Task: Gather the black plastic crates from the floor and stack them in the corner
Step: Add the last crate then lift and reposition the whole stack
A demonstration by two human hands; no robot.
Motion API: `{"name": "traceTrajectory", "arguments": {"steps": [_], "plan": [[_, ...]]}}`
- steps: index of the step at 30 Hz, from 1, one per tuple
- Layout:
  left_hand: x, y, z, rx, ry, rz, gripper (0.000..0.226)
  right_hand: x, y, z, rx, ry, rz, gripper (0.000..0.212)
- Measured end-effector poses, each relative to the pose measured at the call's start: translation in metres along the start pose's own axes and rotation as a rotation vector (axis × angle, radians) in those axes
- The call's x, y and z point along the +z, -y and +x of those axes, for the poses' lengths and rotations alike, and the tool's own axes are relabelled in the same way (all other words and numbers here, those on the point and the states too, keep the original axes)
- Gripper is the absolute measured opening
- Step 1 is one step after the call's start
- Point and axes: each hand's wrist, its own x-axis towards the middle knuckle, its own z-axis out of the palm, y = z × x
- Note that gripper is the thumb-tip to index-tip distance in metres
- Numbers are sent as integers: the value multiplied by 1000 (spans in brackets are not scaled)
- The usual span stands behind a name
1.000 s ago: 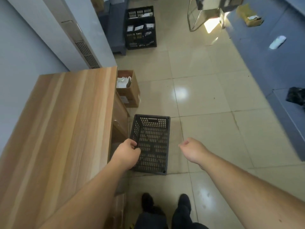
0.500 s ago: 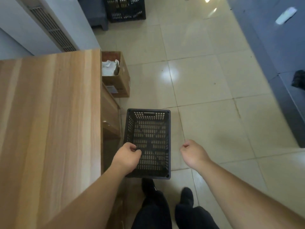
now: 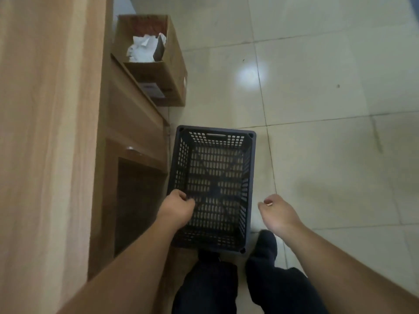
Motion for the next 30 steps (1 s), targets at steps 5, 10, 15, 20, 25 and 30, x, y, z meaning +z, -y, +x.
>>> {"name": "traceTrajectory", "arguments": {"steps": [5, 10, 15, 20, 25, 30], "plan": [[11, 18, 75, -108, -85, -27, 38, 32, -15, 67, 15, 7, 41, 43], [22, 29, 138, -152, -213, -143, 50, 67, -23, 126, 45, 18, 97, 54], [34, 29, 169, -177, -184, -208, 61, 90, -26, 160, 70, 0, 156, 53], [31, 25, 187, -271, -77, -291, 63, 106, -28, 179, 101, 6, 265, 48], [20, 21, 184, -291, -10, -362, 38, 102, -19, 181, 178, -23, 359, 46], [12, 17, 155, -295, 69, -466, 32, 69, -16, 161, 204, -63, 368, 38]]}}
